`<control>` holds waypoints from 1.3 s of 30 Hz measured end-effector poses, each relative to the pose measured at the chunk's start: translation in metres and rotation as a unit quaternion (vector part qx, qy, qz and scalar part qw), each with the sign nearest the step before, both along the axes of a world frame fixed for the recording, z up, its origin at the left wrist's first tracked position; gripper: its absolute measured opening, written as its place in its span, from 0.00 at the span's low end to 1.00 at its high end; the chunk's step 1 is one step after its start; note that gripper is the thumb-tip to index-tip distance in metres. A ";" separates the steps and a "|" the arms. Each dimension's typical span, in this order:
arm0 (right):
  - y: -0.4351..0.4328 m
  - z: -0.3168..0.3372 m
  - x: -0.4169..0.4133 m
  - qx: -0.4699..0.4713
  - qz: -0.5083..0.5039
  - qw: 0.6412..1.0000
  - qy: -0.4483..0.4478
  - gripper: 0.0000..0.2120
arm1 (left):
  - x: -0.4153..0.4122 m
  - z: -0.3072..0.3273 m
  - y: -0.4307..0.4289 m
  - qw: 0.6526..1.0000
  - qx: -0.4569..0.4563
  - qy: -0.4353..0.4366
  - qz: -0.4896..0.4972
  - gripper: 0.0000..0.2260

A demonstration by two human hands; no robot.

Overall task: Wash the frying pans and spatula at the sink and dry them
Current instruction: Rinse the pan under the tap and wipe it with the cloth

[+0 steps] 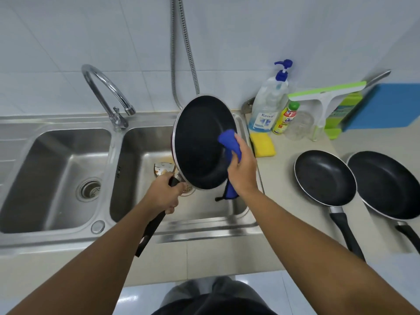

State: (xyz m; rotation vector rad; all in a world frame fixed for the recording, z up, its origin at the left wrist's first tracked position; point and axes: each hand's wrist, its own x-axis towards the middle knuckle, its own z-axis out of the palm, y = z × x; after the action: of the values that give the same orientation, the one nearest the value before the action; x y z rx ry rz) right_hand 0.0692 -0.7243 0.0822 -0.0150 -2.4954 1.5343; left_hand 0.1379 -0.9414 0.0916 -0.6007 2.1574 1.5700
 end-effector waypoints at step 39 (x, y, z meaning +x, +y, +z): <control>-0.037 -0.036 0.005 0.104 0.271 0.957 -0.005 0.17 | -0.006 0.033 -0.022 0.997 0.054 0.055 0.021 0.02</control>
State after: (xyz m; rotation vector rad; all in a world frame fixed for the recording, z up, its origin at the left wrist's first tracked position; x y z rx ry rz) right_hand 0.0742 -0.7616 0.0462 0.7516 -2.8003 1.4196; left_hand 0.1315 -0.9639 0.1249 -0.5403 2.1332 1.7681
